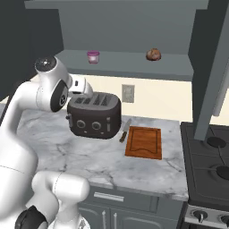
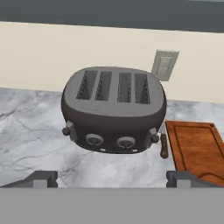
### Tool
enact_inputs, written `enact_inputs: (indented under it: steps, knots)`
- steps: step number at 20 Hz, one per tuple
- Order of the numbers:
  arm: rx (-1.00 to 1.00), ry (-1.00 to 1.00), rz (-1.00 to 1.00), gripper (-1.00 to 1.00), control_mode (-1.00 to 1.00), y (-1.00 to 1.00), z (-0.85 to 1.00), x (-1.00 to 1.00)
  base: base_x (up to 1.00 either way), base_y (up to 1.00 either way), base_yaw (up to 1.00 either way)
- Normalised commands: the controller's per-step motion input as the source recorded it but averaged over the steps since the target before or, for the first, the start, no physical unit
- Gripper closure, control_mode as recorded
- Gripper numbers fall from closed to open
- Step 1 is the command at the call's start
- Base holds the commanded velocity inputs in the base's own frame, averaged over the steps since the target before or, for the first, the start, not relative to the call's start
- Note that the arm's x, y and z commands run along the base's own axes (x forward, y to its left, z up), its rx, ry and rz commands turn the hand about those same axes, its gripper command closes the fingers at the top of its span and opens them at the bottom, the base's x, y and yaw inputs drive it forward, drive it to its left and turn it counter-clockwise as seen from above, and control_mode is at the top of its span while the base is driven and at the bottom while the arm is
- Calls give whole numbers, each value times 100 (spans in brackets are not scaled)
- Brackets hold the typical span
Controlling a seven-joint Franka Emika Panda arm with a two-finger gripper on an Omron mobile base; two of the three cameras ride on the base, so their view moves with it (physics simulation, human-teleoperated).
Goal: Pick the bread, place it on the cutting board, pick the jam, place it on the counter, and close the cabinet.
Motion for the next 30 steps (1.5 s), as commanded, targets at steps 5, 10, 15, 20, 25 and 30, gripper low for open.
enact_inputs:
  steps: [5,10,15,20,25,30]
  knots:
    - [0,-14,0,-100,-100,-4,20,0,0,0,0]
    - [0,-9,0,-100,-100,-5,20,0,0,0,0]
    - [0,-3,0,-100,-100,-6,18,0,0,0,0]
    - [0,-3,0,-100,-100,-7,22,0,0,0,0]
    - [0,0,0,-100,-100,-3,25,0,0,0,0]
    - [0,0,0,-100,-100,0,26,1,0,0,0]
